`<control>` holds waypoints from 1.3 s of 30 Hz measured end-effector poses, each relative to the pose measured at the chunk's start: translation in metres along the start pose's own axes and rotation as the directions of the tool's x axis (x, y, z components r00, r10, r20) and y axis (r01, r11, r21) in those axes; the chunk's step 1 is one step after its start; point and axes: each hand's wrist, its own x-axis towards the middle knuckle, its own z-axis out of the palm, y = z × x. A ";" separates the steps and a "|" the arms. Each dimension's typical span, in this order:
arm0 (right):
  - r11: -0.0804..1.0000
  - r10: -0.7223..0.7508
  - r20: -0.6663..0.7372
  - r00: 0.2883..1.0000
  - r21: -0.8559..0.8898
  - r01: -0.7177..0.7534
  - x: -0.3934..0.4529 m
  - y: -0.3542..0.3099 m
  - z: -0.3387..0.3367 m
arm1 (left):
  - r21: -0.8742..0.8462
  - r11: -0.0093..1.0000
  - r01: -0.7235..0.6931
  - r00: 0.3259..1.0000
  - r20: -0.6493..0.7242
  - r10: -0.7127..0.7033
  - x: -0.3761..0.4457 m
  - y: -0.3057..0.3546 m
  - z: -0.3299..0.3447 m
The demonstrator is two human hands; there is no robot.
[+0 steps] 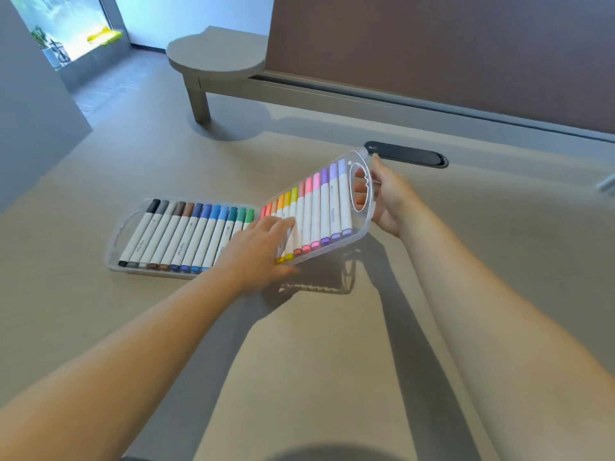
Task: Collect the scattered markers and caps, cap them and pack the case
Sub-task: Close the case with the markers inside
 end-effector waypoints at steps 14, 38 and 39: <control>0.950 -0.033 0.222 0.974 -0.295 0.100 0.013 -0.004 0.128 | -0.758 0.652 0.034 0.897 -0.265 -0.355 -0.049 -0.095 -0.041; 0.943 0.130 0.083 0.988 -0.317 -0.097 0.084 0.073 0.240 | -0.914 0.159 0.374 0.707 0.170 -0.687 0.012 -0.232 -0.023; 0.956 0.150 0.116 0.982 -0.272 -0.114 0.083 0.071 0.242 | -0.932 0.099 0.349 0.719 0.198 -0.667 0.012 -0.232 -0.026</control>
